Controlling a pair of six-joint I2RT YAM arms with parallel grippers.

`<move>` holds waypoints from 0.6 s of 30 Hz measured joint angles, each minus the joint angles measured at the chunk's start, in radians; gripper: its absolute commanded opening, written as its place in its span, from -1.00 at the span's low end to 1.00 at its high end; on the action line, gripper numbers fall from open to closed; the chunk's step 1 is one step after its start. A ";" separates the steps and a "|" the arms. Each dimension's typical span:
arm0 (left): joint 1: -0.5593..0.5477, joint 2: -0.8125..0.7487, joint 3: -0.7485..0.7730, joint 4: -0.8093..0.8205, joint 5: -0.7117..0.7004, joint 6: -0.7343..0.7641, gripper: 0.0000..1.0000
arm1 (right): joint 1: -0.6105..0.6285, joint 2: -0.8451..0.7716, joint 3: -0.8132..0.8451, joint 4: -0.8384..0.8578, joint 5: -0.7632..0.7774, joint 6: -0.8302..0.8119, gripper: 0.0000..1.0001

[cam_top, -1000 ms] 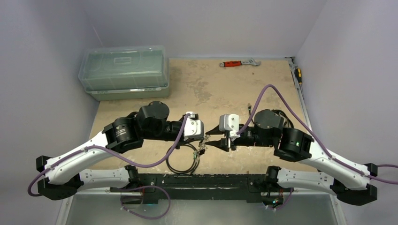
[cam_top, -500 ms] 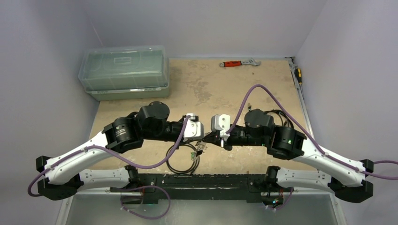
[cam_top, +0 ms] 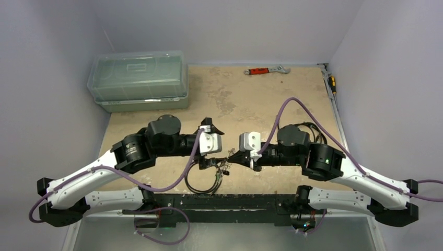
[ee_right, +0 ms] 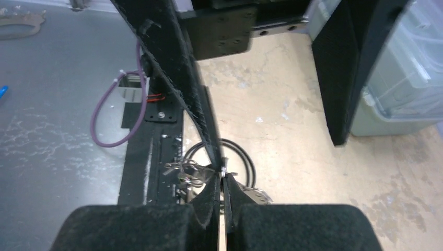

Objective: Put the keys on the keyring

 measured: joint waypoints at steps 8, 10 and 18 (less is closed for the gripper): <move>-0.015 -0.291 -0.291 0.319 -0.068 -0.046 0.74 | -0.010 -0.134 -0.062 0.078 0.072 -0.006 -1.00; -0.015 -0.358 -0.362 0.412 -0.103 -0.068 0.75 | -0.010 -0.174 -0.073 0.100 0.073 -0.006 -1.00; -0.014 -0.375 -0.534 0.693 -0.118 -0.122 0.48 | -0.010 -0.215 -0.082 0.151 0.063 -0.006 -1.00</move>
